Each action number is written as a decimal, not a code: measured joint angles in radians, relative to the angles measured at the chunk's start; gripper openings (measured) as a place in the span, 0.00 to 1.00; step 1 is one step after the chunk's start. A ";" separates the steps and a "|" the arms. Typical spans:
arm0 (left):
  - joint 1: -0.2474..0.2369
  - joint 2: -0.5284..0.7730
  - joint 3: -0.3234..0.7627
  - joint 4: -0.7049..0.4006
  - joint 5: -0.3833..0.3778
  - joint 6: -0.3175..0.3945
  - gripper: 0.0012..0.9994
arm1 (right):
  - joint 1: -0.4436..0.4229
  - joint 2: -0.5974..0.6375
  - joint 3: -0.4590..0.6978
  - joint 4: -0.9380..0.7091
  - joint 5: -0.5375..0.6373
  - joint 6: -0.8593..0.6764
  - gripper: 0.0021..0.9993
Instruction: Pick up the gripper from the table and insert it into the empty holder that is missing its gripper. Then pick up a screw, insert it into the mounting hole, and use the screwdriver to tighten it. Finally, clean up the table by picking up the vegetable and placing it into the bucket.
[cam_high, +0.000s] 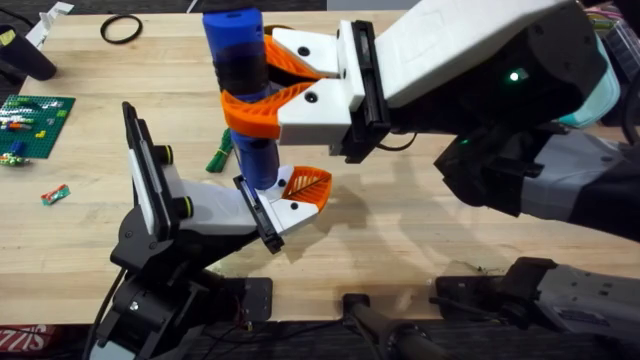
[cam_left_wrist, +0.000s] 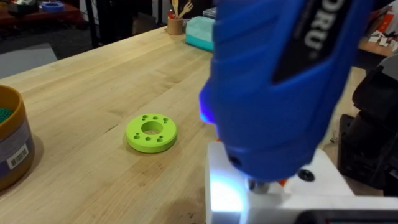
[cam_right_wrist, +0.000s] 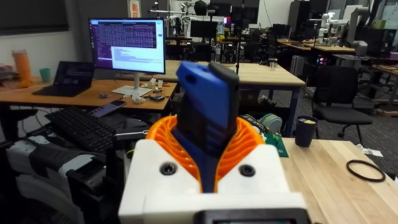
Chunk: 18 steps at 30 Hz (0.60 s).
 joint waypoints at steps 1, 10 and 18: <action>0.000 0.000 0.000 0.000 0.000 -0.001 0.01 | -0.001 0.000 0.000 -0.004 0.000 0.000 0.06; 0.000 0.000 0.000 0.000 -0.001 -0.007 0.01 | -0.001 0.000 0.000 -0.001 0.004 0.013 0.06; 0.000 0.000 0.000 0.001 -0.001 -0.007 0.01 | -0.033 0.009 0.000 0.007 -0.003 0.082 0.06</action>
